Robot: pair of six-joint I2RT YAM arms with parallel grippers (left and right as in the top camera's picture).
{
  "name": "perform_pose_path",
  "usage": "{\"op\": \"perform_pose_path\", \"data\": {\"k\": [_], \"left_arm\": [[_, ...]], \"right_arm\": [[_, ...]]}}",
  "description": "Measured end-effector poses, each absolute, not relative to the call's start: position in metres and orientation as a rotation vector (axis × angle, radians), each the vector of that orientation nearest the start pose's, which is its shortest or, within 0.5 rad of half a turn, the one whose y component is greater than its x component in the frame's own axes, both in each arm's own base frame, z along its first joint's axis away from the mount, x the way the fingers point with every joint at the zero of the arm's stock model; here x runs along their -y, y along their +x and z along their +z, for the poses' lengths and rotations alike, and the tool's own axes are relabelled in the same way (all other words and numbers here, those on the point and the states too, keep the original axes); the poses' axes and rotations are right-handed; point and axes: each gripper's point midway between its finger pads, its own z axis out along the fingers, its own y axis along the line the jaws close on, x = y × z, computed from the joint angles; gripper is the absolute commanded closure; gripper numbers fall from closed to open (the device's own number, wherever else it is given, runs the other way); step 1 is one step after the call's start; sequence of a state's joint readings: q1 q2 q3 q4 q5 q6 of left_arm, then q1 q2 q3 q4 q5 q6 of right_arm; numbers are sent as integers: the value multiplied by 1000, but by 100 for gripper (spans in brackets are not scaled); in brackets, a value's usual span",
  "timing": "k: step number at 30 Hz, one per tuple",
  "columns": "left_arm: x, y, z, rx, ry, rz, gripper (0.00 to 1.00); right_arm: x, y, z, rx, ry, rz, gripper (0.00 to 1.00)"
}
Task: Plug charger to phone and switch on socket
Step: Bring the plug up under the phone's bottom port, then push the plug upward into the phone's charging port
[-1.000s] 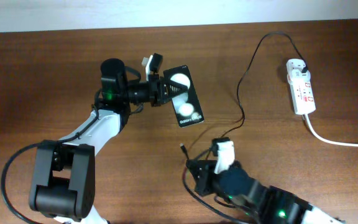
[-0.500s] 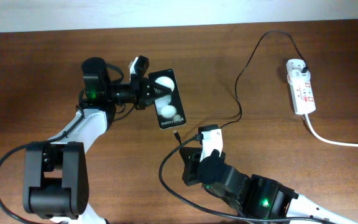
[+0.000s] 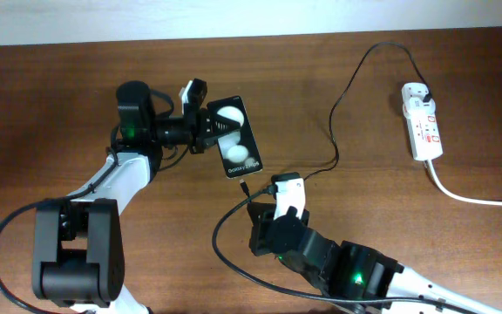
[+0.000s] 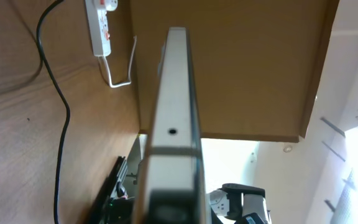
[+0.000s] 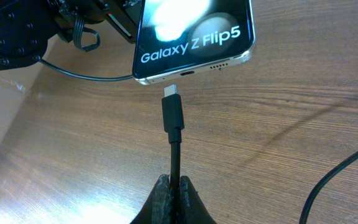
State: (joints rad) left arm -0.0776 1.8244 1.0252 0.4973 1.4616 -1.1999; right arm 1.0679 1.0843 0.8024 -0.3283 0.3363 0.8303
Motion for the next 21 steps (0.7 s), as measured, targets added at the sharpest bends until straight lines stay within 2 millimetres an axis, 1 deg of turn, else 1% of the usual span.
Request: {"op": "perform_pose_path", "data": {"k": [2,6,12,18,21], "left_arm": [[201,374,208,-2203,61,-2132,100],[201,374,208,-2203,61,-2133,100],[201,374,208,-2216,32,-2146,100],[201,374,208,-2218,28,-2149,100],[201,374,209,-2221,28,-2153,100]], "right_arm": [[-269,216,206,-2215,-54,719,96],[-266,218,207,-2205,-40,699,96],[-265,218,206,-2209,-26,704,96],[-265,218,206,-2219,48,740,96],[-265,218,206,-2220,55,744,96]]}}
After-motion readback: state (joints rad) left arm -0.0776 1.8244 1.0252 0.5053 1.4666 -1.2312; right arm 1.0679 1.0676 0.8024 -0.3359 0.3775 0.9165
